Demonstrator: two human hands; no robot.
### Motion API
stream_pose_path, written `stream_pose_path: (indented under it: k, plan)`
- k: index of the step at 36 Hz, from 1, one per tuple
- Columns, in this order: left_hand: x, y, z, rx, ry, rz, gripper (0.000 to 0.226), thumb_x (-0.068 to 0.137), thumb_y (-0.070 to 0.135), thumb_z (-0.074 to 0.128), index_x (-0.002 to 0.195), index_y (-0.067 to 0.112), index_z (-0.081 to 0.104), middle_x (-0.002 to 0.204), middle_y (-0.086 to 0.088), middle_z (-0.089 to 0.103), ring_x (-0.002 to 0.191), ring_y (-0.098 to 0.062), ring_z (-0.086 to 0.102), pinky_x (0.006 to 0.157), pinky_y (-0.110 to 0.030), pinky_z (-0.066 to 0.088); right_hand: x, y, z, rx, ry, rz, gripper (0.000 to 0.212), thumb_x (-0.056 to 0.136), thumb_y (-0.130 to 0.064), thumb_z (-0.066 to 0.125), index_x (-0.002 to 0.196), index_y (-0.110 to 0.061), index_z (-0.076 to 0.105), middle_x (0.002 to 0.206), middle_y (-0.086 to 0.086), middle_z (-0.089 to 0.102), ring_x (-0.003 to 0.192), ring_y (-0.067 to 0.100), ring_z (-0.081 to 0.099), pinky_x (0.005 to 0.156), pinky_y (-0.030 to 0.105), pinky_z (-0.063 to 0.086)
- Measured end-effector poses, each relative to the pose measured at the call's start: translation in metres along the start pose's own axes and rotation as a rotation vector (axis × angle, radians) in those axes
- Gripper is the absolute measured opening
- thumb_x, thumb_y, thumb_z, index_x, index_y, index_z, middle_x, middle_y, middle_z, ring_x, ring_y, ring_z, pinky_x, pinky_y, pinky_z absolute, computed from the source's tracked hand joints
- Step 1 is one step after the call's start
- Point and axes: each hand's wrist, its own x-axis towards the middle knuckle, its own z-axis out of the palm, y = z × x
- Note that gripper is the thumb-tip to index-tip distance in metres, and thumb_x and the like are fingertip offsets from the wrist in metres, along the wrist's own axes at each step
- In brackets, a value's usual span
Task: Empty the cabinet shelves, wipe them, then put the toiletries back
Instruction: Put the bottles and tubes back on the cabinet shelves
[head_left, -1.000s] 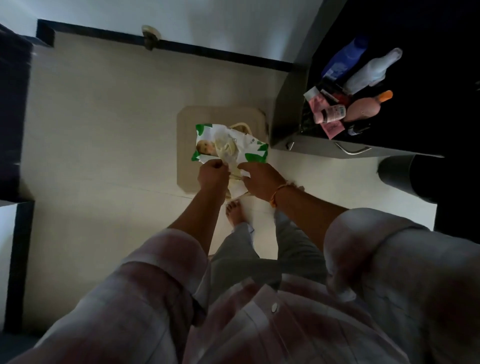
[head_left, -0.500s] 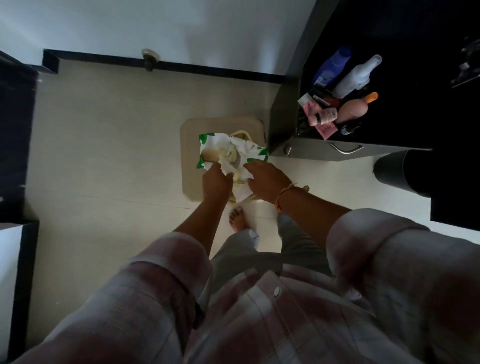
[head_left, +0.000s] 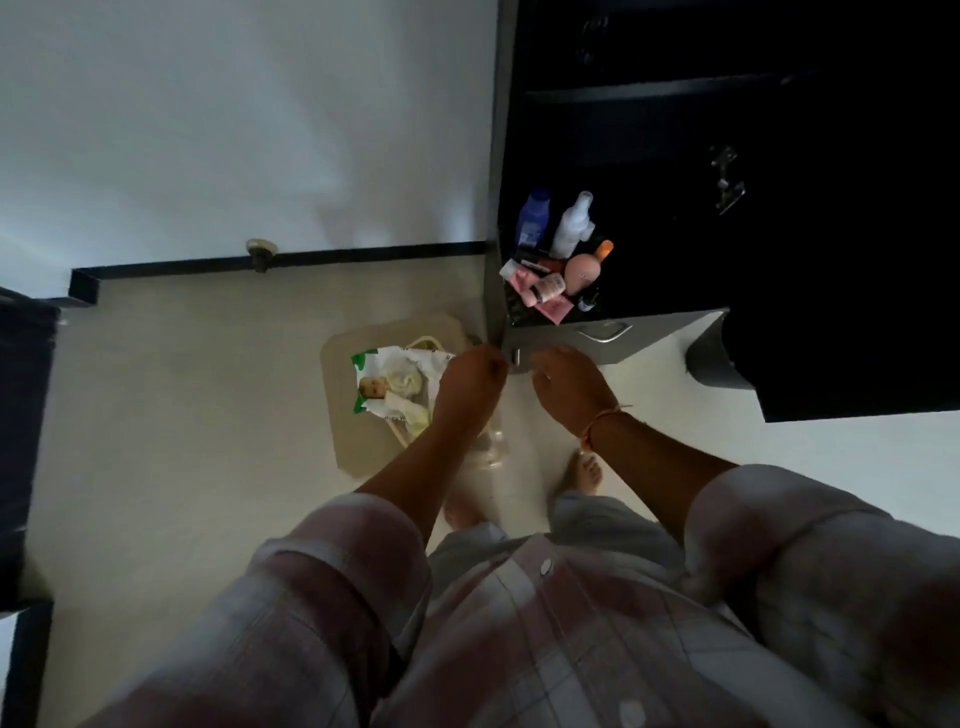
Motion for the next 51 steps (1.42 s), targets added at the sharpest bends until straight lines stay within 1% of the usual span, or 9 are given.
stream_pose_path:
  k: [4,12,17,21,27,32,41,46,51]
  plan:
    - [0.016,0.038,0.011,0.034,-0.018,0.066,0.020,0.094,0.021,0.058,0.095,0.007,0.071,0.095,-0.012,0.072,0.085,-0.028,0.066,0.077,-0.033,0.051,0.005,0.028,-0.032,-0.005,0.129,0.029,0.017,0.091,-0.015,0.055,0.098,-0.009,0.069,0.099,0.014,0.070,0.095,0.036,0.064,0.081,0.035,0.048]
    - [0.044,0.087,0.043,0.070,0.045,0.043,0.016,0.091,0.029,0.061,0.097,0.015,0.068,0.093,-0.010,0.073,0.087,-0.031,0.067,0.073,-0.036,0.053,0.012,0.085,-0.073,0.063,0.177,0.080,0.020,0.091,-0.030,0.061,0.094,-0.012,0.070,0.094,0.016,0.071,0.094,0.038,0.064,0.073,0.037,0.048]
    - [0.059,0.108,0.060,0.073,0.120,0.040,0.016,0.092,0.023,0.062,0.096,0.010,0.068,0.097,-0.013,0.071,0.090,-0.032,0.065,0.066,-0.026,0.037,0.020,0.105,-0.088,0.046,0.180,0.031,0.020,0.095,-0.027,0.054,0.095,-0.012,0.067,0.097,0.017,0.069,0.096,0.039,0.062,0.073,0.036,0.046]
    - [0.076,0.115,0.067,0.062,0.177,0.030,0.023,0.087,0.014,0.064,0.110,0.016,0.067,0.112,-0.010,0.066,0.102,-0.027,0.062,0.077,-0.024,0.039,0.033,0.112,-0.099,0.049,0.200,0.000,0.016,0.094,-0.026,0.055,0.096,-0.013,0.065,0.098,0.014,0.068,0.097,0.036,0.062,0.072,0.035,0.047]
    - [0.098,0.120,0.059,0.123,0.199,0.179,0.047,0.081,0.001,0.065,0.126,0.012,0.062,0.121,-0.015,0.062,0.113,-0.031,0.056,0.096,-0.036,0.044,0.057,0.101,-0.102,0.137,0.195,-0.007,0.023,0.088,-0.027,0.067,0.105,-0.012,0.064,0.108,0.015,0.066,0.103,0.037,0.061,0.080,0.039,0.051]
    - [0.113,0.118,0.056,0.257,0.149,0.316,0.038,0.076,-0.001,0.068,0.114,0.003,0.066,0.106,-0.020,0.064,0.101,-0.038,0.059,0.087,-0.045,0.047,0.074,0.092,-0.094,0.124,0.201,-0.013,0.028,0.086,-0.032,0.069,0.107,-0.014,0.067,0.109,0.014,0.065,0.104,0.035,0.060,0.080,0.038,0.051]
    - [0.137,0.103,0.051,0.278,0.029,0.314,0.051,0.071,0.002,0.069,0.121,0.006,0.063,0.111,-0.020,0.062,0.103,-0.041,0.056,0.090,-0.046,0.046,0.092,0.076,-0.083,0.098,0.191,0.048,0.035,0.087,-0.039,0.065,0.115,-0.018,0.065,0.113,0.012,0.064,0.106,0.035,0.060,0.082,0.040,0.052]
    - [0.145,0.104,0.047,0.280,0.013,0.347,0.012,0.076,0.006,0.062,0.085,0.009,0.070,0.092,-0.016,0.063,0.090,-0.034,0.058,0.080,-0.044,0.047,0.099,0.075,-0.073,0.091,0.187,0.077,0.028,0.088,-0.033,0.063,0.113,-0.022,0.065,0.112,0.008,0.063,0.105,0.033,0.061,0.082,0.039,0.054]
    - [0.149,0.105,0.046,0.207,-0.049,0.287,0.012,0.083,0.012,0.056,0.077,0.009,0.066,0.089,-0.013,0.061,0.085,-0.028,0.057,0.077,-0.044,0.046,0.104,0.077,-0.069,0.108,0.186,0.087,0.022,0.090,-0.027,0.062,0.111,-0.021,0.066,0.111,0.009,0.063,0.103,0.033,0.061,0.081,0.039,0.054]
